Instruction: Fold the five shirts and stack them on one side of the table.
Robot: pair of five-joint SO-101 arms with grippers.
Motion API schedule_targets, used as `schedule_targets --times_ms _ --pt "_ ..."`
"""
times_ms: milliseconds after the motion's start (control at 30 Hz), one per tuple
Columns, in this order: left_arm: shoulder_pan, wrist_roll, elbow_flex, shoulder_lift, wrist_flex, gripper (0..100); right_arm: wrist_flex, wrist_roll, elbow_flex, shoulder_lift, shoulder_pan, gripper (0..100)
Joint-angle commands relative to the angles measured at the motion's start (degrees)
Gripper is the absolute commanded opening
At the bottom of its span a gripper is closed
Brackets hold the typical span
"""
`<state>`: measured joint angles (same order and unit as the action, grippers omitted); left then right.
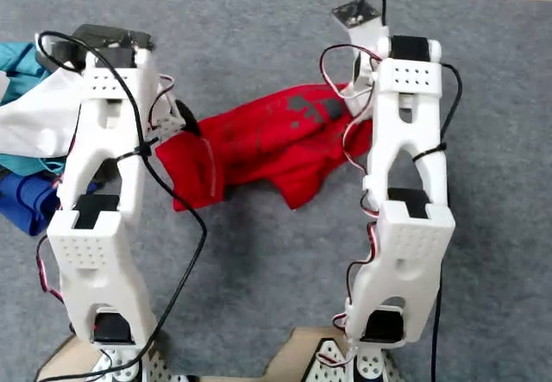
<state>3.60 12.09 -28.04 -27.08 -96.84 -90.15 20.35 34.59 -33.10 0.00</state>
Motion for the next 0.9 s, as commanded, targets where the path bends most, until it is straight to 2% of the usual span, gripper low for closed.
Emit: schedule_targets --times_ms 0,67,167,267,400,500,600,733,867 --pt "0.4 0.5 -5.3 0.7 -3.7 36 -4.9 0.4 2.7 2.9 -3.2 33.6" --pt "0.4 0.5 -5.3 0.7 -3.7 33 -6.7 0.4 2.5 3.5 -4.6 27.4" --pt "0.4 0.5 -5.1 -0.1 -3.3 25 -6.3 0.5 2.2 2.9 -6.2 15.4" --pt "0.4 0.5 -2.8 -2.3 1.2 16 -4.0 0.4 2.2 -0.6 -7.2 5.7" --pt "-0.3 0.6 -0.4 -7.0 3.7 6 -3.2 0.4 2.2 -6.9 -8.4 7.4" --pt "-1.4 0.6 0.2 -10.6 3.4 2 -3.1 1.0 2.4 -11.6 -9.5 9.5" --pt "-1.1 0.5 0.2 -13.0 3.4 2 -3.3 1.0 2.6 -15.5 -9.5 9.2" --pt "0.7 0.2 -0.4 -13.7 2.6 2 -6.9 3.5 2.2 -16.4 -8.4 1.9" --pt "1.7 -1.2 -1.9 -13.7 0.7 2 -11.5 5.9 2.5 -14.2 -6.9 2.3"
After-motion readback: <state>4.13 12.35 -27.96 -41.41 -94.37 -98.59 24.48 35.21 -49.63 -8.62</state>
